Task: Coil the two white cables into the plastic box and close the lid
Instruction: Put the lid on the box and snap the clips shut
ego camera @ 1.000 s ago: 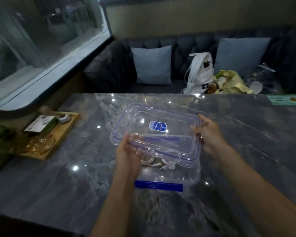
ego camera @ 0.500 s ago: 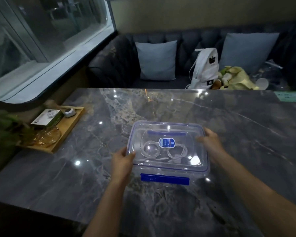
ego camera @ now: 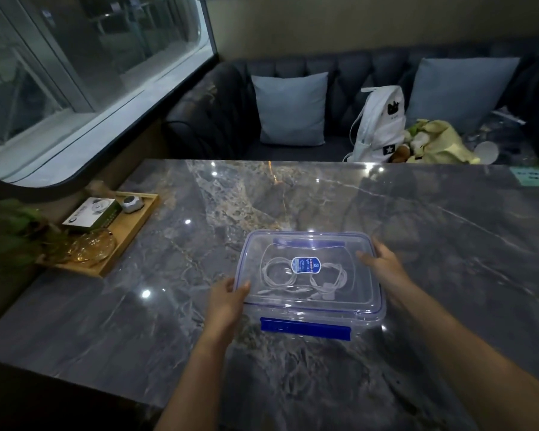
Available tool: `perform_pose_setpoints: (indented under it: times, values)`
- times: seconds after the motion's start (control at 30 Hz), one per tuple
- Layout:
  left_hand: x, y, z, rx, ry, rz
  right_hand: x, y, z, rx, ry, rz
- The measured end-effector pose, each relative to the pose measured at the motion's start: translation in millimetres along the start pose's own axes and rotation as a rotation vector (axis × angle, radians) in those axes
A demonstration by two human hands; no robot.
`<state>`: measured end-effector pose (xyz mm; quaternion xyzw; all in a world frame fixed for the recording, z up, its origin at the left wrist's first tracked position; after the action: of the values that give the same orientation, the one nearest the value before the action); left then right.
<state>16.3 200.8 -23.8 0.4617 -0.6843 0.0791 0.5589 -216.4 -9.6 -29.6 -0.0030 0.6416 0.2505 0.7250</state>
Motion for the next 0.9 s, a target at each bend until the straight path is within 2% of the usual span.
perform_pose_setpoints:
  times: [0.1,0.27,0.47,0.67,0.9]
  values:
    - [-16.7,1.5,-2.5,-0.048,-0.097,-0.141,1.5,5.0,4.2,-0.076,0.014,-0.022]
    - [-16.9,-0.2,-4.1,-0.098,-0.142,-0.097,5.3,7.1,4.2,-0.070,0.014,-0.035]
    - [-19.2,-2.3,-2.0,-0.172,-0.163,-0.151,13.2,2.5,1.8,-0.063,0.008,-0.011]
    - [-19.7,-8.2,-5.2,-0.161,-0.223,-0.130,20.8,-2.6,-4.9,0.001,-0.068,-0.007]
    - [-7.5,-20.7,-4.1,-0.068,-0.225,-0.080,18.9,-14.5,-10.3,0.089,-0.007,0.042]
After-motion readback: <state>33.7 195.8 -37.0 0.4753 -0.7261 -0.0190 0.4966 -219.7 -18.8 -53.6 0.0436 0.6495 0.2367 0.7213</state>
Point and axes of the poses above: each hand's wrist, its own y-axis away from the middle knuckle, its own z-axis out of the palm, x = y × z, the point moved 9 cm from there along -y, towards the middle knuckle, and after that the axes turned 11 degrees about -y, right-handed, at the moved point
